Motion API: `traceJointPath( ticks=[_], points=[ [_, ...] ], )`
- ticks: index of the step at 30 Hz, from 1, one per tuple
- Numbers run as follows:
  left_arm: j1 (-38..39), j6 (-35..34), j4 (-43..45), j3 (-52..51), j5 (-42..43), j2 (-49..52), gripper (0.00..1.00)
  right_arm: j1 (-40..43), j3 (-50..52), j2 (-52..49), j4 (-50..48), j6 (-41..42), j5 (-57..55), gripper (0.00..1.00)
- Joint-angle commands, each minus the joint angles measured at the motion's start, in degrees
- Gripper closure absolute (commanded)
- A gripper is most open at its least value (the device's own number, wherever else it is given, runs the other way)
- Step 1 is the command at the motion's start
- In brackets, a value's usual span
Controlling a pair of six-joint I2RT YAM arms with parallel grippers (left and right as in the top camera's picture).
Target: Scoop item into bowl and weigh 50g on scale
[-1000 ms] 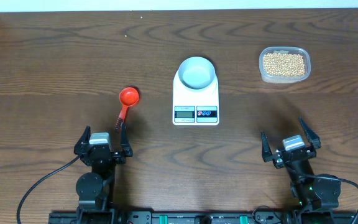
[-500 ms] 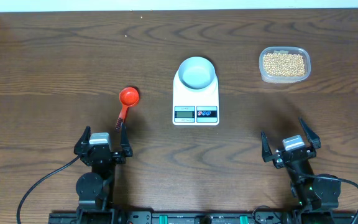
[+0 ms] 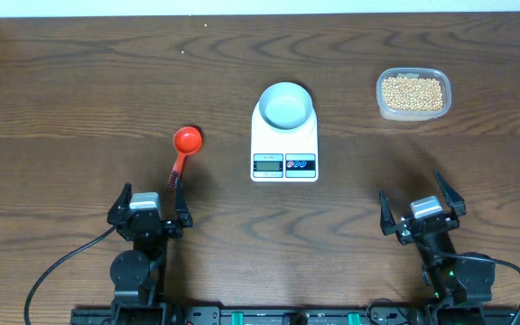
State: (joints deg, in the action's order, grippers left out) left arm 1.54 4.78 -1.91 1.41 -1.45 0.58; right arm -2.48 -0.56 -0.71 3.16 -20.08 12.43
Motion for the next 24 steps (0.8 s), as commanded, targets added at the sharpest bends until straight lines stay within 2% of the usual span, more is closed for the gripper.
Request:
traceJointPath(
  ticks=[1,11,17,24],
  points=[
    [-0.28,0.55,-2.1,-1.18,-0.52,-0.31,0.06,0.15,0.24,0.35,0.04,0.76,0.11,0.01],
    [-0.24,0.52,-1.79,-1.18,-0.2,-0.31,0.07,0.15,0.24,0.35,0.04,0.76,0.09,0.01],
    [-0.24,-0.63,2.23,-0.55,7.52,-0.26,0.06,0.15,0.24,0.35,0.04,0.76,0.09,0.01],
    [-0.24,-1.66,2.05,4.7,8.57,5.29,0.07,0.15,0.24,0.35,0.04,0.76,0.09,0.01]
  ],
)
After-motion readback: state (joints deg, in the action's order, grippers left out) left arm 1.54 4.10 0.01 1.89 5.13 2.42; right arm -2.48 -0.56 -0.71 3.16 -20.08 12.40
